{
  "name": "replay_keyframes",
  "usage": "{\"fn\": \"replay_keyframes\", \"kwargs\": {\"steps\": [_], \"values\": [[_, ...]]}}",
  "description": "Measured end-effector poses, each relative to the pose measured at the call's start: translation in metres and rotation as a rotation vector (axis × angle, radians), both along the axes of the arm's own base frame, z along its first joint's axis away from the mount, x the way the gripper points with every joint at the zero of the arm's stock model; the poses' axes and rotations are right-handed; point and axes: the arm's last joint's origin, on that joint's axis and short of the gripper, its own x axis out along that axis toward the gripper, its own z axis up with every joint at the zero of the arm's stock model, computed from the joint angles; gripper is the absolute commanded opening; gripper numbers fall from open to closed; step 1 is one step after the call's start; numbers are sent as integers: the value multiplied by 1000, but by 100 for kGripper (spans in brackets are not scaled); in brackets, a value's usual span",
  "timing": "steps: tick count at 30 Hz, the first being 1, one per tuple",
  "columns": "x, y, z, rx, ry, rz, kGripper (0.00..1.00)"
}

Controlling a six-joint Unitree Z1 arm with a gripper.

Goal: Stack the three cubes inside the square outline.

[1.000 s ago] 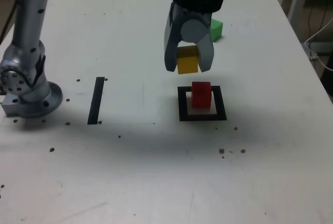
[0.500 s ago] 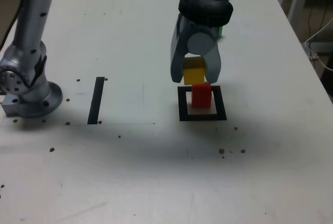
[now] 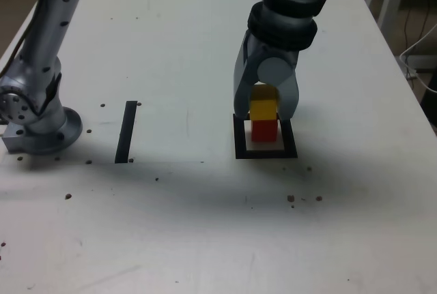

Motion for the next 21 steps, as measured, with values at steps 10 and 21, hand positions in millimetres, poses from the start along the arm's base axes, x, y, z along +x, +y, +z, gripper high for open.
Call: {"fn": "replay_keyframes", "kwargs": {"steps": [10,21], "values": [[4,0,-4,5,-4,-1,31],[5,2,-6,11,-1,1,49]]}}
